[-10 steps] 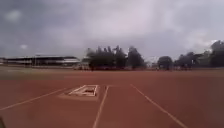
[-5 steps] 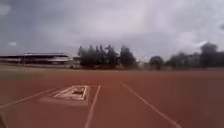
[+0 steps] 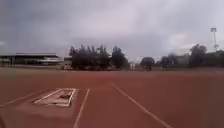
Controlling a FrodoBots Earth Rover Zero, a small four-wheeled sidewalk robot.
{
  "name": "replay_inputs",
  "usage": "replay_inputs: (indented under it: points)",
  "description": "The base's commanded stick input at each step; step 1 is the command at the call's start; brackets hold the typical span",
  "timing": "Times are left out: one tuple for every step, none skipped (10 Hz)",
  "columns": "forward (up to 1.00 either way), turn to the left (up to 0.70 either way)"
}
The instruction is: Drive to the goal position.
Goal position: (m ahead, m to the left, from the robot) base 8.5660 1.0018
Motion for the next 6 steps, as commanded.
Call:
replay_inputs:
  points:
    - [0.70,0.00]
    - [0.70,0.00]
    - [0.70,0.00]
    - [0.70,0.00]
    - [0.70,0.00]
    - [0.70,0.00]
